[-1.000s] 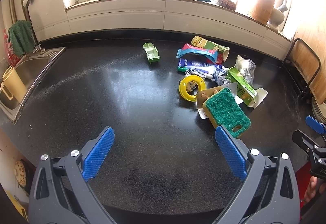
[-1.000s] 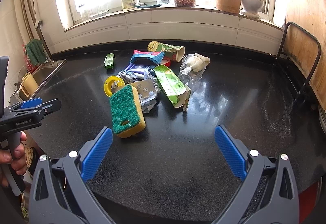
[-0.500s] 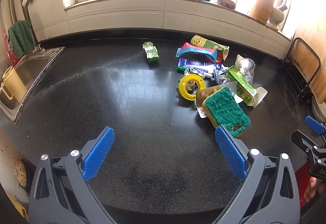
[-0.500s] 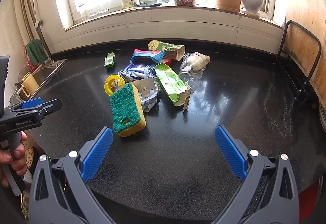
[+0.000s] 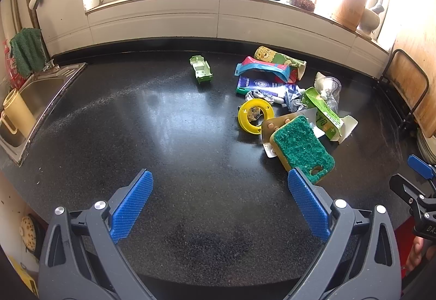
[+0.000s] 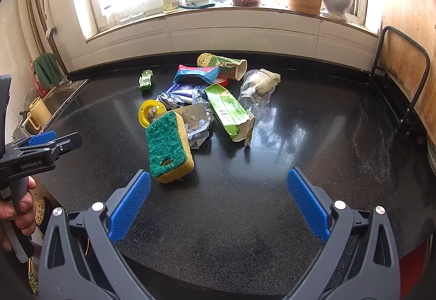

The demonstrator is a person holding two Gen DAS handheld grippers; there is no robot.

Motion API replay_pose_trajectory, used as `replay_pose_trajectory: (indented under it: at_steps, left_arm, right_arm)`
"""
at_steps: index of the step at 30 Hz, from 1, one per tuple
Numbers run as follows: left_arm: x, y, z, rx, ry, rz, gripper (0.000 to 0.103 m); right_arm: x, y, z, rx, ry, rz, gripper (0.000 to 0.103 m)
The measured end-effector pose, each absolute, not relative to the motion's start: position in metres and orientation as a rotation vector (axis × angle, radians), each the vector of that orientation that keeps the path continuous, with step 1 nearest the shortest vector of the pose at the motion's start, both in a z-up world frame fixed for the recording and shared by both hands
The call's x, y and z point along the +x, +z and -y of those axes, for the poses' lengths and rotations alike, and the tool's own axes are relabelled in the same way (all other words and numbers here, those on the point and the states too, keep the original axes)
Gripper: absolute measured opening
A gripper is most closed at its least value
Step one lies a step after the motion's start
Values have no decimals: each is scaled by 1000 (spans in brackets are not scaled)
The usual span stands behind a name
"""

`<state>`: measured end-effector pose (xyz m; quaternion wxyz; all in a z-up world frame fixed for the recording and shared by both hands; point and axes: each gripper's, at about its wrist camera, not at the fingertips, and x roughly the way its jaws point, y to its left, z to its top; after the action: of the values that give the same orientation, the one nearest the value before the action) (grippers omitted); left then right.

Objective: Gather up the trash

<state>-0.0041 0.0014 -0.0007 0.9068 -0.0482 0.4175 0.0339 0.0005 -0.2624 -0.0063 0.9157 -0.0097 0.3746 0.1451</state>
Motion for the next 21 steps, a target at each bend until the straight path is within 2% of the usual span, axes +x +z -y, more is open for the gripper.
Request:
replay_pose_trajectory:
  at_steps: [11,17,21]
  left_arm:
    - [9,-6,-5,-77,79,-872,97]
    - [71,-11,-16,-9,102,-869,97]
    - [134,-30,-31,-34,95,-943,97]
  right_arm:
    - [11,-8,264,-30,309,-778,97]
    - [58,-14,269,-67,386,-759,97]
    - [110,-37,268,-92,408,-818,97]
